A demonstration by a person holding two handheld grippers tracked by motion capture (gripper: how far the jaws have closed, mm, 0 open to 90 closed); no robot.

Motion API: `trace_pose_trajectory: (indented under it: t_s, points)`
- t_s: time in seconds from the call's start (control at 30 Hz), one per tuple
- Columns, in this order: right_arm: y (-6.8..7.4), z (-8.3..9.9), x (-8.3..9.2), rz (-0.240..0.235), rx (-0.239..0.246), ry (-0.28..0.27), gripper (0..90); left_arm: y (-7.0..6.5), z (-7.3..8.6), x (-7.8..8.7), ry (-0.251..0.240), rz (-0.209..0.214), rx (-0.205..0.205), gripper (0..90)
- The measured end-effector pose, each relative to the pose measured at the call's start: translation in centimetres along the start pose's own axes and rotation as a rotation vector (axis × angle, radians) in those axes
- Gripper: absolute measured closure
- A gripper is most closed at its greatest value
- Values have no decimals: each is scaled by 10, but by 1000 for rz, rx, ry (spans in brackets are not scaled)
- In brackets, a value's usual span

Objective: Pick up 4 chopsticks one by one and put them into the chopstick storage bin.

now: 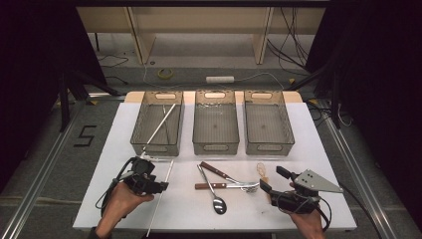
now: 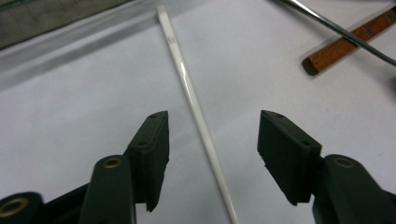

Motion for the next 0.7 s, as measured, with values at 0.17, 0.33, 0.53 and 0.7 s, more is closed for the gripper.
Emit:
trace_pose_trajectory:
  t_s: [0.17, 0.33, 0.53, 0.7]
  points:
    - [0, 0, 0, -2, 1, 4, 262, -2, 6, -4, 31, 10, -8, 499]
    - [0, 0, -1, -2, 4, 3, 262, -6, 10, -11, 63, 8, -23, 561]
    - [1, 0, -1, -3, 5, 3, 262, -8, 13, -16, 79, 7, -33, 625]
    - [0, 0, 0, -2, 5, 3, 262, -7, 11, -22, 91, 2, -23, 662]
Point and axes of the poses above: each handheld gripper's, and its own axes: x roughly backward along the jaws, z roughly out of its underside, y roughly to its left, the point moved 1 cm from there along -x, roughly forward along the jaws, and after that the axes turned 6 degrees about y, right-handed, at the moved point
